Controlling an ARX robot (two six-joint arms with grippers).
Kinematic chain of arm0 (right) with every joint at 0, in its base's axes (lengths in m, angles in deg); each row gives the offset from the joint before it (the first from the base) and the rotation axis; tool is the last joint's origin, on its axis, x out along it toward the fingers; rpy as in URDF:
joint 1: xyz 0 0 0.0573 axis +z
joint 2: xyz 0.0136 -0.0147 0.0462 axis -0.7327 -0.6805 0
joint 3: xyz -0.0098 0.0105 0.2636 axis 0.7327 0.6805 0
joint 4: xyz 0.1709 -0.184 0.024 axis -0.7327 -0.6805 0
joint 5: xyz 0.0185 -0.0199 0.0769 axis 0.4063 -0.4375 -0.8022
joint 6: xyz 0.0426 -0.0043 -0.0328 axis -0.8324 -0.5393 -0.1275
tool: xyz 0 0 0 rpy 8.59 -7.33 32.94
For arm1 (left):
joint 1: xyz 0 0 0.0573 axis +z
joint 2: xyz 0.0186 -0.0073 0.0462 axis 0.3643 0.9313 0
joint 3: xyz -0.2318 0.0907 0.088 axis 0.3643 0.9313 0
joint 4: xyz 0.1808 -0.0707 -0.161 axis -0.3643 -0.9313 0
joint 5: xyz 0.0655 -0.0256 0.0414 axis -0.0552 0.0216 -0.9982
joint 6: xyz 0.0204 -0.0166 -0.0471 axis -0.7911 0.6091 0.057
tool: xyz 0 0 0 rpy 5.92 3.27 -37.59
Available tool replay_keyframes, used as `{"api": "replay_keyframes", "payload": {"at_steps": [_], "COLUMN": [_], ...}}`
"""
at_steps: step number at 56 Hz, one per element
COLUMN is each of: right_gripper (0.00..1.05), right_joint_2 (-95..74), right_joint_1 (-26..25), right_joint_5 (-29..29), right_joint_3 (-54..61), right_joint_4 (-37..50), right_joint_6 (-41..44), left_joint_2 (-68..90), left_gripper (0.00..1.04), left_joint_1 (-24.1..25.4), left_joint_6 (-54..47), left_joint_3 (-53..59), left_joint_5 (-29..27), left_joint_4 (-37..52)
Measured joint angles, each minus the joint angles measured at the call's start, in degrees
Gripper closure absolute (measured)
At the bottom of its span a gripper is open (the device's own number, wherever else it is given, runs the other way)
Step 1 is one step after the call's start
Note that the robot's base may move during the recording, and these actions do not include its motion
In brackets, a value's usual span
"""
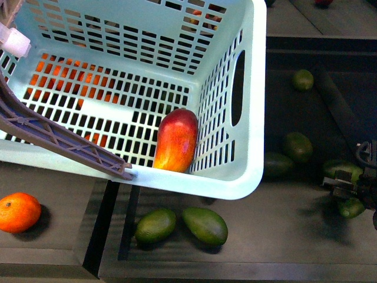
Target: Pick mango and avocado into basket
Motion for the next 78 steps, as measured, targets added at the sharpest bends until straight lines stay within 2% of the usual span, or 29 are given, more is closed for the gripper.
{"api": "replay_keyframes", "payload": {"at_steps": [43,78], "right_gripper": [0.49,0.49], "right_joint_2": [-0.55,1.09], "right_joint_1": [0.28,-0.04], "right_joint_5": [-0.22,-2.58], "right_joint_3": [-2.49,-7.23], "right_joint_4": [-1.14,-3.45], "right_joint_6": [-0.09,-0.09], "left_joint_2": [0.00,0.00], "left_gripper": [0.94,0.94], "left_joint_1": [0.00,0.00], "left_joint_6": [0.00,0.00], "left_joint_3": [0.00,0.00], "left_joint_5": [0.00,0.00], "left_joint_4": [0.00,0.00]}}
